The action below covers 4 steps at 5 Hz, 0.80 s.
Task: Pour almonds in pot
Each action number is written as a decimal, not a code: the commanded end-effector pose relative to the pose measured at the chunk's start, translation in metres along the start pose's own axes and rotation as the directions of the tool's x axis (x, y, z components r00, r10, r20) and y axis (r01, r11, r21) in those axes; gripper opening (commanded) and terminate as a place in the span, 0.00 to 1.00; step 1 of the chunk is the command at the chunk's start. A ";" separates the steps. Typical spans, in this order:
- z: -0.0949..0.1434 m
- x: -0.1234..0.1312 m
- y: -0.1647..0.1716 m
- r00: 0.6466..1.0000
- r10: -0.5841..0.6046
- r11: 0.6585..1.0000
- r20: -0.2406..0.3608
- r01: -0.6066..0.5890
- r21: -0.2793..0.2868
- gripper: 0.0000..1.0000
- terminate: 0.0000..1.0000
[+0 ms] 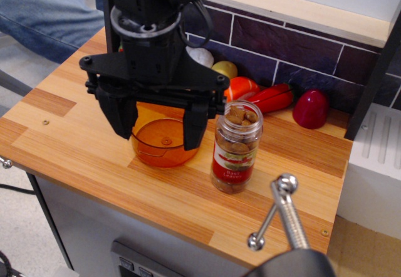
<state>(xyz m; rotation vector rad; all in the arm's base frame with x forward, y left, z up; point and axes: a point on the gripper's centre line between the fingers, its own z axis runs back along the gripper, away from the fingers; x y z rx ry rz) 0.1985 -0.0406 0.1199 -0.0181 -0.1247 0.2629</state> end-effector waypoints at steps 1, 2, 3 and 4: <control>0.000 0.000 0.000 1.000 0.000 1.000 0.000 0.000 0.000 1.00 0.00; 0.014 0.000 -0.016 0.973 -0.208 0.978 0.103 0.203 0.056 1.00 0.00; 0.027 0.009 -0.030 0.952 -0.297 0.951 0.071 0.289 0.107 1.00 0.00; 0.031 0.020 -0.052 0.878 -0.478 0.859 0.016 0.464 0.217 1.00 0.00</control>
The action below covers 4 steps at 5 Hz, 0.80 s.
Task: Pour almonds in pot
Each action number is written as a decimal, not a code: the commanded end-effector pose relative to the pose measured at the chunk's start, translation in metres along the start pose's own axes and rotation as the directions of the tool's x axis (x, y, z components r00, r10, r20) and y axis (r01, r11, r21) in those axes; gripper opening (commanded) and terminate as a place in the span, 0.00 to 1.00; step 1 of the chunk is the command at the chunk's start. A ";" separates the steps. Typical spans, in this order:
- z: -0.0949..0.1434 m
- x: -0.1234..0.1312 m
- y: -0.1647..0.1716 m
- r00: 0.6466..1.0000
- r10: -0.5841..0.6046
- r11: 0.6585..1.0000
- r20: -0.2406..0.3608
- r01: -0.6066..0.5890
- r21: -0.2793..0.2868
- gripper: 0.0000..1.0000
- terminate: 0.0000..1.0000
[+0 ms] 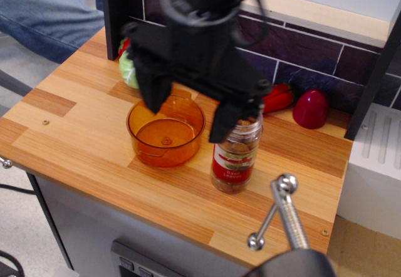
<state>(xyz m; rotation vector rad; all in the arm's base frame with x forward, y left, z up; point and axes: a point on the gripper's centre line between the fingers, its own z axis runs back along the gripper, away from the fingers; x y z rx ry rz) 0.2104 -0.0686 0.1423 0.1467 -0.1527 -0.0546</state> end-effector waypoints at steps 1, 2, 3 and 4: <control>0.007 0.036 -0.025 0.947 -0.310 0.925 -0.084 0.321 0.204 1.00 0.00; -0.002 0.050 -0.033 0.893 -0.397 0.863 -0.209 0.442 0.247 1.00 0.00; -0.009 0.058 -0.045 0.770 -0.533 0.739 -0.349 0.625 0.250 1.00 0.00; -0.023 0.060 -0.050 0.680 -0.595 0.671 -0.428 0.714 0.202 1.00 0.00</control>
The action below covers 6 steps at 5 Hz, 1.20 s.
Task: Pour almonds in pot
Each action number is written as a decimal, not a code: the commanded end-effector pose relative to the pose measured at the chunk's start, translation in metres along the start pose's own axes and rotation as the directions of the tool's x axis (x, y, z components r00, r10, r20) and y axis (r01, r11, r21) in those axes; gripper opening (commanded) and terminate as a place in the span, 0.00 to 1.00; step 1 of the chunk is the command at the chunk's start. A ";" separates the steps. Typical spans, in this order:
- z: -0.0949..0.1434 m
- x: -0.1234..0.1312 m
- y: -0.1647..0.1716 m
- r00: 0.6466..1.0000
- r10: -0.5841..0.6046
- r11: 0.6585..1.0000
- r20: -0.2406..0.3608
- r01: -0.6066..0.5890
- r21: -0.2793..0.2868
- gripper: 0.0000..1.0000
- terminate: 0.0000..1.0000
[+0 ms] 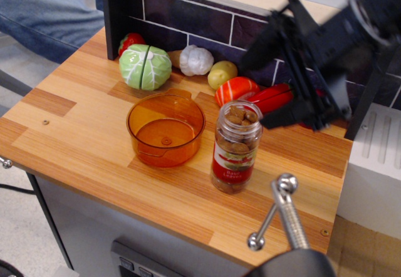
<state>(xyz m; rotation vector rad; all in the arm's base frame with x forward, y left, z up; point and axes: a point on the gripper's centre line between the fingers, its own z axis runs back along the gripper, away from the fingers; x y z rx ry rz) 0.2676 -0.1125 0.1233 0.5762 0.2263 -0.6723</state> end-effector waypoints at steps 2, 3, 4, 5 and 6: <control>-0.017 0.038 -0.004 0.947 -0.293 0.949 -0.128 0.271 -0.164 1.00 0.00; -0.030 0.049 -0.010 0.928 -0.327 0.938 -0.181 0.295 -0.182 1.00 0.00; -0.047 0.048 -0.014 0.913 -0.331 0.939 -0.240 0.292 -0.183 1.00 0.00; -0.059 0.042 -0.017 0.904 -0.337 0.937 -0.264 0.294 -0.189 1.00 0.00; -0.069 0.032 -0.022 0.895 -0.340 0.936 -0.289 0.293 -0.194 1.00 0.00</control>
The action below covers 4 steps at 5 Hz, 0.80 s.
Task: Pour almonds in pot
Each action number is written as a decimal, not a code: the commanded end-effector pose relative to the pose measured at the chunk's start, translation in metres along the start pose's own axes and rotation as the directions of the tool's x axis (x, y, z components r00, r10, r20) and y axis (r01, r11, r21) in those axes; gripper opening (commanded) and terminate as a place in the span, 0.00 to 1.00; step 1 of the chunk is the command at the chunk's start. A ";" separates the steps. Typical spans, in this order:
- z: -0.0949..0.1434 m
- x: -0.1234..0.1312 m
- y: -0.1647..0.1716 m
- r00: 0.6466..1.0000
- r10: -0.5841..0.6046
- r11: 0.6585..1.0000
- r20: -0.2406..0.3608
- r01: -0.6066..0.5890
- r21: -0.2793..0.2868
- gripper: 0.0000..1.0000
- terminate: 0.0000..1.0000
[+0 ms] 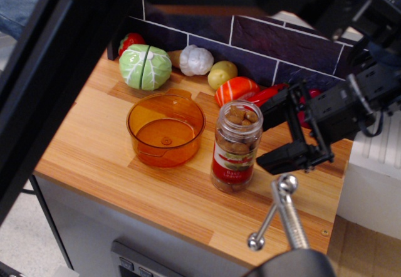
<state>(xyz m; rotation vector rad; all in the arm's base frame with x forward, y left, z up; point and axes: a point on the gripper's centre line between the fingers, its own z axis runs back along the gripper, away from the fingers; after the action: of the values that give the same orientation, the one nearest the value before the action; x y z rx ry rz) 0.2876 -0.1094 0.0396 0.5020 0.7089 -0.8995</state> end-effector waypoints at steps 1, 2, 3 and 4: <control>-0.016 -0.017 -0.012 1.000 0.027 0.999 0.004 -0.027 0.034 1.00 0.00; -0.029 -0.023 -0.013 0.999 0.044 0.997 -0.028 -0.042 0.069 1.00 0.00; -0.031 -0.028 -0.016 0.999 0.024 0.998 -0.043 -0.021 0.060 1.00 0.00; -0.024 -0.034 -0.021 0.997 -0.038 0.999 0.066 0.039 -0.012 0.00 0.00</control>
<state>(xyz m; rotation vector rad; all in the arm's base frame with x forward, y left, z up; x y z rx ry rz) 0.2467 -0.0887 0.0345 0.3918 0.7359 -0.9593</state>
